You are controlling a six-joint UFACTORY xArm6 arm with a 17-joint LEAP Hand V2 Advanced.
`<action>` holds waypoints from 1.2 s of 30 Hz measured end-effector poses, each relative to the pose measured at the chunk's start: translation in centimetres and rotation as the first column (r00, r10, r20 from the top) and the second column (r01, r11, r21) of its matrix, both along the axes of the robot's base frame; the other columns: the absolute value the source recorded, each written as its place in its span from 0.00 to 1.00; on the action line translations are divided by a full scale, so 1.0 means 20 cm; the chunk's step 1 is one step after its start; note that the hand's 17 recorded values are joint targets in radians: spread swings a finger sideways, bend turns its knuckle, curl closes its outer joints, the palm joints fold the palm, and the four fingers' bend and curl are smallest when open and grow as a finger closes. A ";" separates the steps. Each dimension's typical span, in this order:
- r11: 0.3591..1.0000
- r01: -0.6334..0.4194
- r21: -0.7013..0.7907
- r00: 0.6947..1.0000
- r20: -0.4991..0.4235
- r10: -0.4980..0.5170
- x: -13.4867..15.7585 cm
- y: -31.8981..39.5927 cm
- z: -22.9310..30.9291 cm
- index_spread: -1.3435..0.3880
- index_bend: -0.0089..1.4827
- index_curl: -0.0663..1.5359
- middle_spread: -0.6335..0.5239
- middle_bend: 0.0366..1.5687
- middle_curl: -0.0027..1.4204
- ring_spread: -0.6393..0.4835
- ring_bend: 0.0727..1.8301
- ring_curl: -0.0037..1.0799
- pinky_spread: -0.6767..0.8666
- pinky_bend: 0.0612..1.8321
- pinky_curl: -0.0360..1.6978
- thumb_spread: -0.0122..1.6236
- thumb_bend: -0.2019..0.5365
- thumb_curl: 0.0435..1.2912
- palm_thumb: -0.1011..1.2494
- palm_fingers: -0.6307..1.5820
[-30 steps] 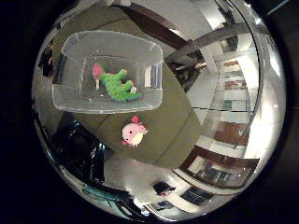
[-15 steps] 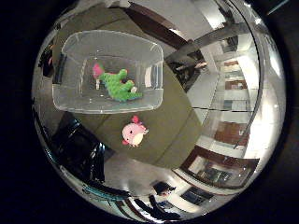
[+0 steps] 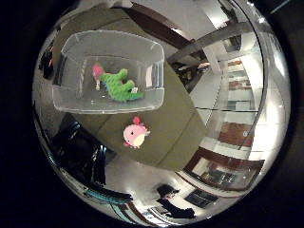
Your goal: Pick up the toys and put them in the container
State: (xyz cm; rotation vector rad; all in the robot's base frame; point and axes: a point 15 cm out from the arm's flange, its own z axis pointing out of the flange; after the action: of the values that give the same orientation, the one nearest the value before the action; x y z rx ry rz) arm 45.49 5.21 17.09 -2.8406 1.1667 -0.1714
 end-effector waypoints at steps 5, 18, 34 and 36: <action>0.998 0.063 -0.008 0.998 -0.011 -0.063 0.01 -0.24 -0.02 0.54 0.12 0.22 0.51 0.10 0.23 0.60 0.19 0.24 0.63 0.37 0.06 0.67 0.24 0.22 0.52 0.35; 0.955 0.294 -0.029 0.951 -0.087 -0.295 -0.06 -1.08 -0.25 0.54 0.11 0.21 0.52 0.12 0.24 0.61 0.19 0.23 0.63 0.39 0.03 0.68 0.24 0.22 0.51 0.36; 0.910 0.413 -0.044 0.897 -0.155 -0.415 -0.23 -1.48 -0.72 0.56 0.12 0.21 0.55 0.11 0.24 0.66 0.19 0.22 0.64 0.40 0.02 0.68 0.24 0.22 0.50 0.35; 0.906 0.420 -0.043 0.893 -0.156 -0.421 -0.24 -1.49 -0.78 0.56 0.12 0.21 0.56 0.11 0.24 0.67 0.18 0.22 0.64 0.40 0.02 0.68 0.24 0.22 0.50 0.35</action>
State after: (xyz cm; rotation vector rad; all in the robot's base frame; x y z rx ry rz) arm 40.69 -24.56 1.57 -2.6029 1.8106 0.0385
